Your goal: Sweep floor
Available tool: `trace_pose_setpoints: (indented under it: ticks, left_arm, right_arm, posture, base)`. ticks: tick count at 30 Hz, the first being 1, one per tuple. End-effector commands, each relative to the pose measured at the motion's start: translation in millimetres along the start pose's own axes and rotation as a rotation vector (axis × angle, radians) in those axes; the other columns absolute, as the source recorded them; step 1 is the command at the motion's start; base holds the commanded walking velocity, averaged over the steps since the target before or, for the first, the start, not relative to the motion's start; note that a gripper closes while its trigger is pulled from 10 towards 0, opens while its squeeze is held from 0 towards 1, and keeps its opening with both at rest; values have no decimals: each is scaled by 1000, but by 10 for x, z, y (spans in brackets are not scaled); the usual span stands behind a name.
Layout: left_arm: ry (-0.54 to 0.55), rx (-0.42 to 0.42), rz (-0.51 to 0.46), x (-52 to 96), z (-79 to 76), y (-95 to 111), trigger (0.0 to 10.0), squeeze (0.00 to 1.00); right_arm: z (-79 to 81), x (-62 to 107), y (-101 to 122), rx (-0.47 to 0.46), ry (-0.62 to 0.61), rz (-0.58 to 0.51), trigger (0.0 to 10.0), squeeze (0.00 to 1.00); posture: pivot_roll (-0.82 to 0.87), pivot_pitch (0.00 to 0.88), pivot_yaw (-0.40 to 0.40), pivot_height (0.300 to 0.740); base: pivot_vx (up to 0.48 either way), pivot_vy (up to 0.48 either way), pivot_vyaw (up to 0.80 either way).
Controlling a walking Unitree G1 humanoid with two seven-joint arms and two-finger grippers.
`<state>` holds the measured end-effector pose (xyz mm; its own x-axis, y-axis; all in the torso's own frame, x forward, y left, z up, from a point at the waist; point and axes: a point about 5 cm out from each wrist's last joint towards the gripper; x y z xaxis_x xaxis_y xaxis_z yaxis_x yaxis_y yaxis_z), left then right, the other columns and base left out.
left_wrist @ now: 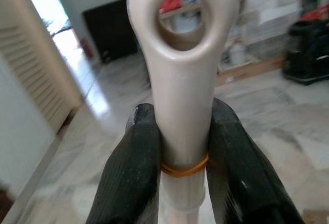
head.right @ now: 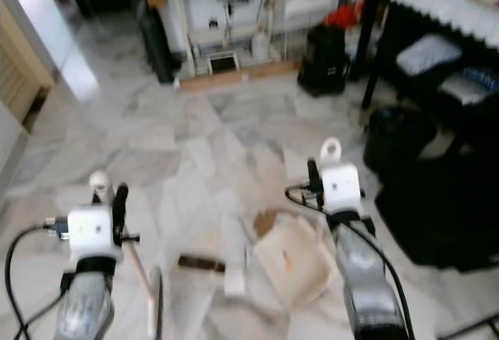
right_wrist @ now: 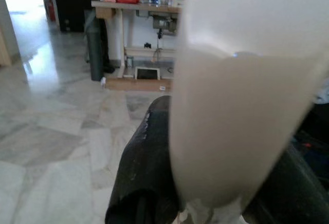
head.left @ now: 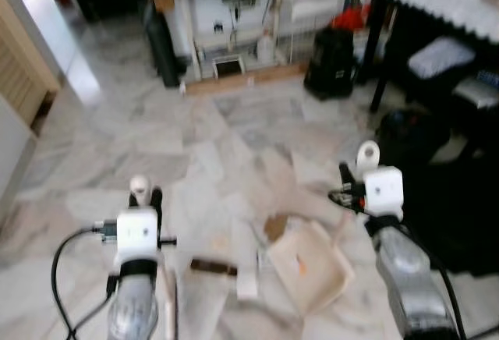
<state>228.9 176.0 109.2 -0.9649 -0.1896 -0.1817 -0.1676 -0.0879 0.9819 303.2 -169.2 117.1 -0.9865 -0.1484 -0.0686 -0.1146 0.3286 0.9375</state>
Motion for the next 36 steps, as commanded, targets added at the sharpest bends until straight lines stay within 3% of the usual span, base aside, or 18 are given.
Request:
trace_pose_setpoints:
  ticks: [1,11,18,26,31,36]
  left_arm:
    - [-2,-24,-57,-42,14,111,10000,0]
    - [-3,-22,-54,-45,16,108,10000,0]
    - [-2,-28,-42,-31,27,84,10000,0]
    - [81,-126,70,-41,171,-78,10000,0]
    - [100,-130,85,-40,195,-97,10000,0]
    - [66,-128,161,-36,162,-196,10000,0]
  right_arm:
    - [-2,-11,86,-16,-2,-46,10000,0]
    - [-10,-13,78,-9,-9,-37,10000,0]
    - [-72,18,-4,28,-42,24,10000,0]
    - [-198,20,-129,102,-129,133,10000,0]
    - [-272,43,-184,136,-175,183,10000,0]
    - [-260,63,-228,141,-169,209,10000,0]
  posture:
    - [-295,31,112,740]
    - [-292,40,110,740]
    - [-295,46,110,740]
    - [-294,48,109,740]
    - [-294,48,109,740]
    - [-294,56,108,740]
  base:
    - [352,0,0]
    - [348,0,0]
    - [0,0,0]
    - [0,0,0]
    - [0,0,0]
    - [0,0,0]
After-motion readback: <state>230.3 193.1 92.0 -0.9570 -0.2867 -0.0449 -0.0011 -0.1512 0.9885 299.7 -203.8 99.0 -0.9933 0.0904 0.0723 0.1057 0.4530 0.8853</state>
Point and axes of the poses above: a point about 5 cm out from each wrist's last joint towards the gripper, its own x axis pointing back from the gripper into the wrist, its own y axis along the axis of the wrist's last joint, z = x × y, and after that the axes turned 8 degrees about x, right-handed
